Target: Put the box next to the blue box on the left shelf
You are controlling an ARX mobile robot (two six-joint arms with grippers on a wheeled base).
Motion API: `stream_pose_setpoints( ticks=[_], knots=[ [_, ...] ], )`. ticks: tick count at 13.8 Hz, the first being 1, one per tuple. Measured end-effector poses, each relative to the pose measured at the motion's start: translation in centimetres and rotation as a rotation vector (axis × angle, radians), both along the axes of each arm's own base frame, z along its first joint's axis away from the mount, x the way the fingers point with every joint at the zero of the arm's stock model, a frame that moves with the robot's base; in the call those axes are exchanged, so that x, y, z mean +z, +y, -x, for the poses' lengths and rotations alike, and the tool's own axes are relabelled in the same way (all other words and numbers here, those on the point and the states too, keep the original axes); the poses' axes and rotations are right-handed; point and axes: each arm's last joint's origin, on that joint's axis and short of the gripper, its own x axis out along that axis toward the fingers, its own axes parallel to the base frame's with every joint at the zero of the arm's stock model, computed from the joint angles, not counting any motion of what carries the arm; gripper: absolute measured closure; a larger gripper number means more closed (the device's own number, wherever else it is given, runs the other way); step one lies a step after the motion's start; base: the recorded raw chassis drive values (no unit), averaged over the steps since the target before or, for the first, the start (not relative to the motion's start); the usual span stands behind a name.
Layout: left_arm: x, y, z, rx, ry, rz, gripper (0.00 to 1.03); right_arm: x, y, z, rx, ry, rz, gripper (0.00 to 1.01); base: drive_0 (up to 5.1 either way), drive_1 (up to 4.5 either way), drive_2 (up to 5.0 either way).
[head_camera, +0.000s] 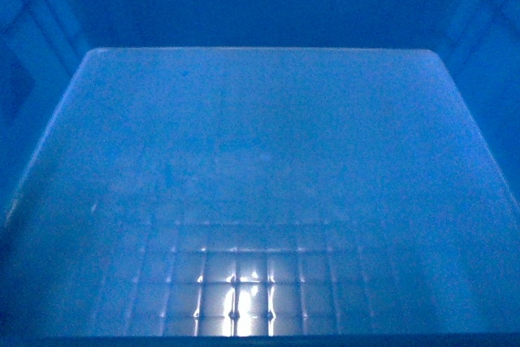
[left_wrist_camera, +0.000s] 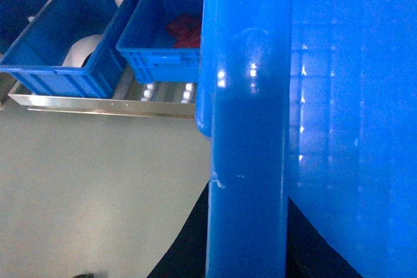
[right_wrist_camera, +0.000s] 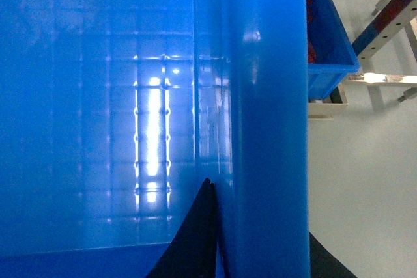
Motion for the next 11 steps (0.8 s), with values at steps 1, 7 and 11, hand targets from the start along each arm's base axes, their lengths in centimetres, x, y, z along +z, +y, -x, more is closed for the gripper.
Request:
stream_pose_setpoints(
  ticks=[1,7,11],
  knots=[
    [0.0,0.0,0.0,0.0,0.0,0.0,0.91,-0.02,0.01,-0.01,0.0,0.001,0.0,0.88,0.0,0.0,0.0],
    [0.0,0.0,0.0,0.0,0.0,0.0,0.91,-0.01,0.0,-0.01,0.0,0.0,0.0,0.88,-0.1,-0.12,-0.1],
    [0.0,0.0,0.0,0.0,0.0,0.0,0.91,-0.01,0.0,-0.01,0.0,0.001,0.001,0.88,0.0,0.0,0.0]
  ],
)
